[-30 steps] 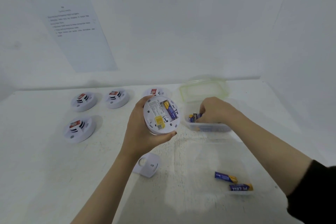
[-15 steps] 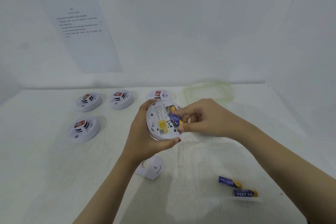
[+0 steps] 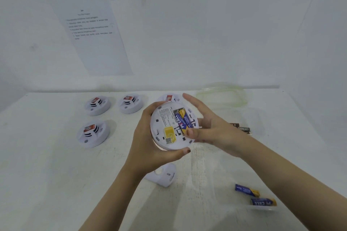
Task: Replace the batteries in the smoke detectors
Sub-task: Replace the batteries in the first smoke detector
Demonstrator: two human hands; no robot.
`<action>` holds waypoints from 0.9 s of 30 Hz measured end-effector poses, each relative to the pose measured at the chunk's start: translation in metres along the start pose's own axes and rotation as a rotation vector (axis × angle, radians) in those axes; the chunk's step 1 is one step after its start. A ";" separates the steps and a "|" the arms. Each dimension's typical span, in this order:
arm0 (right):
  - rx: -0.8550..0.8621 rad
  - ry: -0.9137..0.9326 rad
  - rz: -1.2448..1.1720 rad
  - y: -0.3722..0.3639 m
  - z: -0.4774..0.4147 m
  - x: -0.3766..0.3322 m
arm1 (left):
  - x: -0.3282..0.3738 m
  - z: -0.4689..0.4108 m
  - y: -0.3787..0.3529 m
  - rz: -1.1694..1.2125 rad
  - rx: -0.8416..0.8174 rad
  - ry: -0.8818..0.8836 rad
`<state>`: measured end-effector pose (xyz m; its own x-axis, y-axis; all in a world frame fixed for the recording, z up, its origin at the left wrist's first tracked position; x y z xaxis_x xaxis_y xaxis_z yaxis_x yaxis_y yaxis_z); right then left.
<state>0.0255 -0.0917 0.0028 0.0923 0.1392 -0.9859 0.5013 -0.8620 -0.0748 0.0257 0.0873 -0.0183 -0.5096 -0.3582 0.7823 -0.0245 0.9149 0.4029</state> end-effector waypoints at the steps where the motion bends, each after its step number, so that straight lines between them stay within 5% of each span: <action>1: -0.003 0.006 -0.038 -0.004 0.000 0.002 | -0.001 -0.001 0.002 -0.009 0.000 -0.010; 27: 0.332 -0.019 0.063 -0.085 -0.033 0.047 | -0.062 0.016 0.071 -0.174 -0.124 0.153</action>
<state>0.0156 0.0042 -0.0326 0.0964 0.0741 -0.9926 0.1871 -0.9808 -0.0551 0.0416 0.1776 -0.0460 -0.3711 -0.5408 0.7548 0.0097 0.8106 0.5855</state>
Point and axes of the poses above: each hand's wrist, its own z-axis away from the middle knuckle, its own y-axis out of the back of the hand, x = y × z, the point moved 2 cm from there along -z, towards the middle knuckle, and after that the axes turned 10 degrees about y, right-handed, at the moved point
